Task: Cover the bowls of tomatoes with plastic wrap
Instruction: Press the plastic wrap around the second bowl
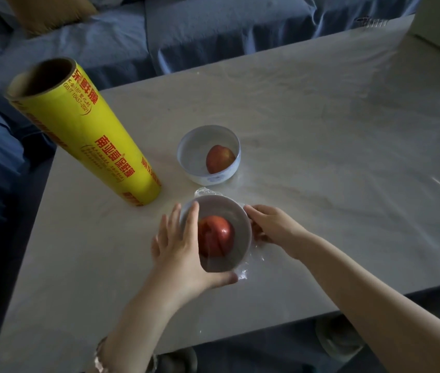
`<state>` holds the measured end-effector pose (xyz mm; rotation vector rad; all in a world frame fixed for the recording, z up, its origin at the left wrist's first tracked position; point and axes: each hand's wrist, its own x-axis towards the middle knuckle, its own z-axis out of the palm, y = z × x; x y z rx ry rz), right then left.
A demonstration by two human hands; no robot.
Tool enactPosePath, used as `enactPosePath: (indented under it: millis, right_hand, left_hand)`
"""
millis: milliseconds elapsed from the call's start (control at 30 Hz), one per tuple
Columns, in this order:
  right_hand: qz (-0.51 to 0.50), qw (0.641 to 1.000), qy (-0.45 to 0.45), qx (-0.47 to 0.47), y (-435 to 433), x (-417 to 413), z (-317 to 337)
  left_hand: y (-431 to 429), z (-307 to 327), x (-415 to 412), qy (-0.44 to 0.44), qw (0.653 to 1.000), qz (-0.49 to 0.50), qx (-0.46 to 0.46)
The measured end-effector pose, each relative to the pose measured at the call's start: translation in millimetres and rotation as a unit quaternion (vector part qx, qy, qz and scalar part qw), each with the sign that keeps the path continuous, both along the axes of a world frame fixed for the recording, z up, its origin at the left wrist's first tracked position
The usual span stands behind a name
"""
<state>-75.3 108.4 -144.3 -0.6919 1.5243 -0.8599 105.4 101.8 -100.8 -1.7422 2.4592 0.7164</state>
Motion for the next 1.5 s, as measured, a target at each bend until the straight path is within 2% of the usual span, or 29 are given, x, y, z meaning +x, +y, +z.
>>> enactPosePath:
  millis: [200,333,400,467,567,700,867,933,1000,1067,1167,1267,1367,1500]
  right_hand:
    - [-0.042,0.996,0.067,-0.039,-9,6,-1]
    - [-0.158,0.981,0.03,-0.107,-14,4,12]
    - [-0.154,0.979,0.026,-0.13,-17,-2,25]
    - [-0.122,0.987,0.016,-0.1,-18,-4,34]
    - [-0.106,0.992,-0.073,0.014,-21,-5,35]
    - [-0.077,0.987,-0.102,0.094,-22,-11,32]
    - [0.03,0.986,-0.054,0.157,-19,-12,32]
    - [0.024,0.992,-0.021,0.122,-17,-9,32]
    - [-0.012,0.999,0.01,0.046,-16,-3,31]
    - [-0.049,0.994,0.082,-0.044,-14,7,30]
    - [-0.119,0.957,0.217,-0.154,-7,21,29]
    - [-0.167,0.92,0.269,-0.229,-3,25,27]
    - [-0.17,0.911,0.282,-0.249,-3,16,22]
    - [-0.203,0.919,0.262,-0.216,-4,2,10]
  left_hand:
    - [-31,-1,-7,-0.007,0.994,-0.105,0.018]
    - [-35,-11,-6,-0.027,0.992,-0.12,-0.008]
    - [-34,-12,-4,-0.035,0.991,-0.127,-0.014]
    - [-32,-12,-4,-0.044,0.991,-0.128,-0.011]
    - [-31,-11,-5,-0.043,0.991,-0.127,-0.01]
    - [-30,-12,-5,-0.042,0.991,-0.128,-0.016]
    - [-30,-13,-5,-0.042,0.991,-0.128,-0.015]
    - [-30,-13,-5,-0.043,0.991,-0.128,-0.016]
    - [-30,-13,-5,-0.045,0.991,-0.127,-0.015]
    - [-30,-13,-4,-0.051,0.991,-0.125,-0.012]
    - [-30,-12,-4,-0.055,0.991,-0.122,-0.008]
    - [-30,-12,-5,-0.056,0.991,-0.121,-0.008]
    - [-30,-12,-4,-0.062,0.991,-0.121,-0.013]
    - [-28,-10,-7,-0.075,0.991,-0.111,-0.011]
